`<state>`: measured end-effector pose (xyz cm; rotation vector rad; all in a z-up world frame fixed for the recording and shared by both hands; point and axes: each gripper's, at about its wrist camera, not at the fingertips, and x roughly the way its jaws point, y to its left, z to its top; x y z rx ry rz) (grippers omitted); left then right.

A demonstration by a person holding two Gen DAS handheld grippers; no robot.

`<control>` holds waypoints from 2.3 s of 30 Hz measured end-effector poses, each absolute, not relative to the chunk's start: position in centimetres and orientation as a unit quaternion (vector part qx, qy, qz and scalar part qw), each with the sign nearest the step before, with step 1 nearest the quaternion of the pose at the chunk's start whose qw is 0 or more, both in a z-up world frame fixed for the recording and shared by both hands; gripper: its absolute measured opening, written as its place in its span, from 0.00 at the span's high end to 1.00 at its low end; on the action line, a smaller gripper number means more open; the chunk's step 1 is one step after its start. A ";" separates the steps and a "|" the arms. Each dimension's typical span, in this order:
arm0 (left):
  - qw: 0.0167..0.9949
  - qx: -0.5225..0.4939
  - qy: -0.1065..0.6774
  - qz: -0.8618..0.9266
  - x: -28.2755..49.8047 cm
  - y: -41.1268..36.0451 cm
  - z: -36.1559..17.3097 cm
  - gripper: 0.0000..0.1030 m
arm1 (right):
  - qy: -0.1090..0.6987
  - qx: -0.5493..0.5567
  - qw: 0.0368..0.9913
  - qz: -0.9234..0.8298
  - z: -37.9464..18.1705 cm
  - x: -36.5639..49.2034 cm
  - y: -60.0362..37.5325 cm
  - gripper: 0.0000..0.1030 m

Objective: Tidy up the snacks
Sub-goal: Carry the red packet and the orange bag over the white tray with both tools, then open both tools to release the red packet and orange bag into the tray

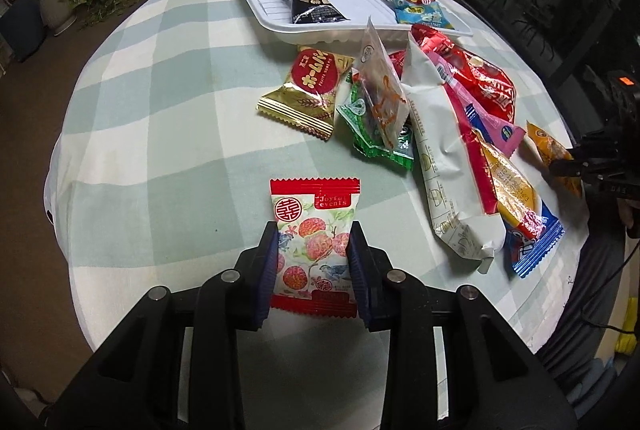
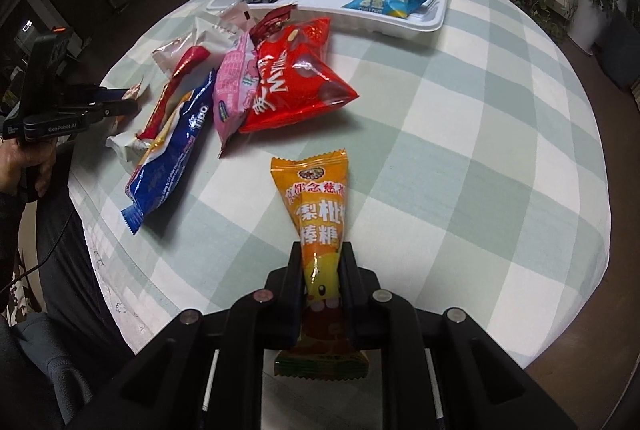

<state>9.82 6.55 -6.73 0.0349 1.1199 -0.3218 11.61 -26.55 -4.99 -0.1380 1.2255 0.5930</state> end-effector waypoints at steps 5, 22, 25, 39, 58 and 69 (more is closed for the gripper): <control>0.841 0.002 0.520 -0.150 9.5 7.2 -6.2 0.71 | 0.557 -0.035 0.784 0.271 -4.1 11.9 -28.3 0.83; 0.879 -0.078 0.438 -0.171 15.5 8.8 2.1 0.71 | 0.501 0.083 0.839 0.194 0.5 18.2 -34.1 0.83; 0.882 -0.086 0.428 -0.178 17.9 8.2 3.6 0.71 | 0.483 0.089 0.849 0.195 2.2 20.0 -33.2 0.83; 0.871 -0.102 0.434 -0.207 29.3 2.2 4.2 0.71 | 0.440 0.096 0.854 0.260 6.7 29.3 -22.5 0.83; 0.843 -0.068 0.500 -0.188 36.1 -2.2 -5.1 0.70 | 0.515 0.105 0.824 0.212 -2.8 36.1 -18.9 0.83; 0.839 -0.053 0.513 -0.173 36.9 -2.8 -6.8 0.68 | 0.527 0.075 0.823 0.200 -4.5 36.2 -18.1 0.83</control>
